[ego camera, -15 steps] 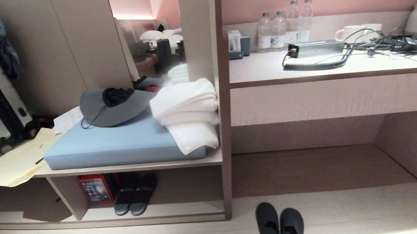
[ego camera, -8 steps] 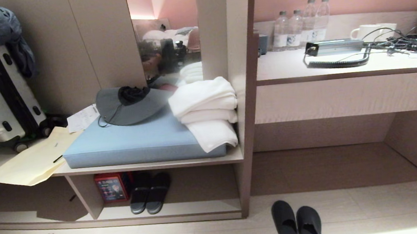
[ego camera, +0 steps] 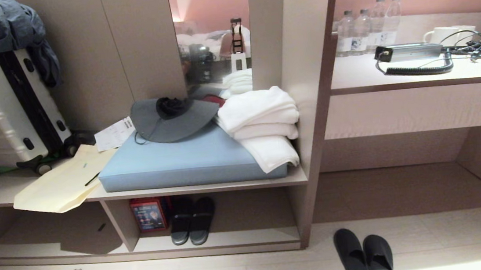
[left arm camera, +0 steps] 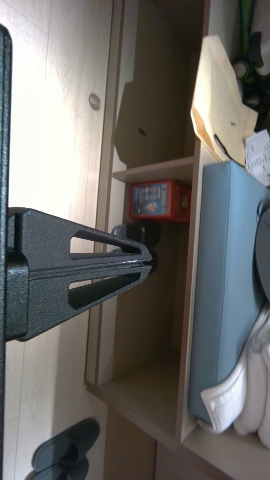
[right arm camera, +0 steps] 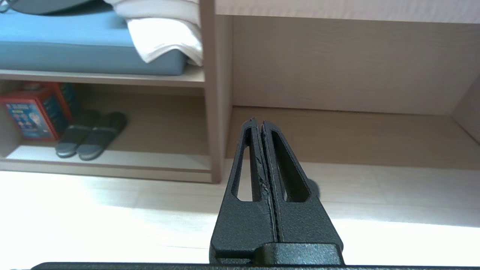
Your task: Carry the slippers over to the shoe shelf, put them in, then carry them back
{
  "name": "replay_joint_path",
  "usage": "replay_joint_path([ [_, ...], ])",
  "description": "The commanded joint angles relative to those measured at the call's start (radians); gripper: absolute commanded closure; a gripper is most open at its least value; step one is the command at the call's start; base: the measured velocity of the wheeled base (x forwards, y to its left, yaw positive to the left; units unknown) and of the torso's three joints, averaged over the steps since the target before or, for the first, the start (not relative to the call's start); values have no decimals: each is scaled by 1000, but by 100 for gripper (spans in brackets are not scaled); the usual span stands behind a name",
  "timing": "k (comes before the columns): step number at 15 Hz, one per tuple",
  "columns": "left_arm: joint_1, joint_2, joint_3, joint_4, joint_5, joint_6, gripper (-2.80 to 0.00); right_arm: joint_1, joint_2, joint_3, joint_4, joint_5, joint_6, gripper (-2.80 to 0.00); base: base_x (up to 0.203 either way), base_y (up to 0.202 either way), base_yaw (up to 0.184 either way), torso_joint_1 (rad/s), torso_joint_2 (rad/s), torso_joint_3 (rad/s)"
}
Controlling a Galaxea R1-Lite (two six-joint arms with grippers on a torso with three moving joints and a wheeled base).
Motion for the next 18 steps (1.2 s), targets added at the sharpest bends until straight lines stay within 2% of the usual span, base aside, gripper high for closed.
replay_joint_path([
  [1, 0, 0, 0, 0, 0, 0, 0, 0, 0, 0, -1, 0, -1, 0, 0, 196, -4, 6, 1, 4],
  [18, 0, 0, 2, 0, 0, -2, 0, 0, 0, 0, -1, 0, 0, 0, 0, 195, -1, 2, 2, 3],
])
